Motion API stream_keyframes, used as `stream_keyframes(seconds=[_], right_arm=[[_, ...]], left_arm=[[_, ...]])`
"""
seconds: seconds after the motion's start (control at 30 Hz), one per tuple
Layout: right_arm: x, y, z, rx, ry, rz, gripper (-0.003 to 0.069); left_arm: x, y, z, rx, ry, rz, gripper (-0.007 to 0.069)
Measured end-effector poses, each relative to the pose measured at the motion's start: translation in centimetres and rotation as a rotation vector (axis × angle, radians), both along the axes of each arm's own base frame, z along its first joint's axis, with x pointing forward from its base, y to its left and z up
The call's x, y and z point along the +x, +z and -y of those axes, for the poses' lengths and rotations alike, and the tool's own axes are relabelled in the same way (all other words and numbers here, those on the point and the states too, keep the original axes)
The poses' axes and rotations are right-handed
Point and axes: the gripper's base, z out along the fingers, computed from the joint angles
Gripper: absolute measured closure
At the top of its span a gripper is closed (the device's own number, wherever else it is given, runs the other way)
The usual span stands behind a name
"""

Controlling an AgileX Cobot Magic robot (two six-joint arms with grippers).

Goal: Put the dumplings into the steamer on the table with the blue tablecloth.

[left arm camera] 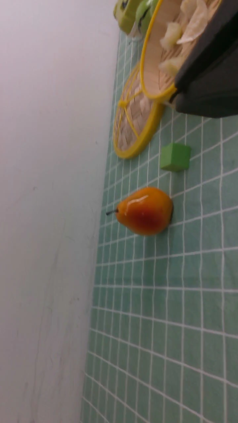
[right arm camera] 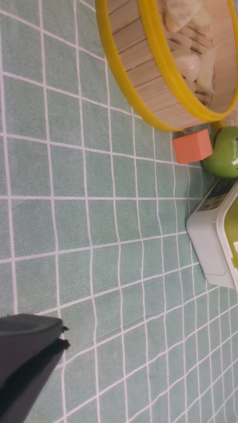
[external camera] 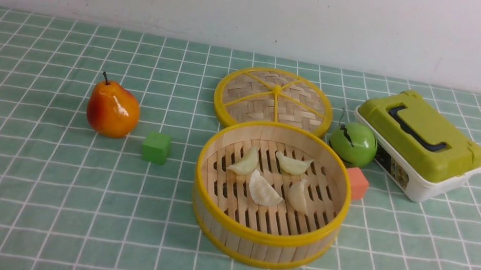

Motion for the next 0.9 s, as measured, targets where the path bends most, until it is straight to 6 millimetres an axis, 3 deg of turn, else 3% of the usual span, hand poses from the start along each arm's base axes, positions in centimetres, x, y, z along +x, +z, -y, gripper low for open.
stream_keyframes(seconds=[0.33, 0.6, 0.9], right_arm=[[0.0, 0.0, 0.0, 0.000, 0.000, 0.000, 0.0631], [0.0, 0.0, 0.0, 0.000, 0.000, 0.001, 0.0619], [0.0, 0.0, 0.0, 0.000, 0.000, 0.001, 0.0608]], left_arm=[[-1.1, -2.5, -1.2, -0.043, 0.190, -0.188, 0.0638], [-1.4, -3.8, -1.2, -0.047, 0.198, -0.335, 0.0638], [-1.4, -3.9, -1.1, -0.052, 0.196, -0.347, 0.0638]])
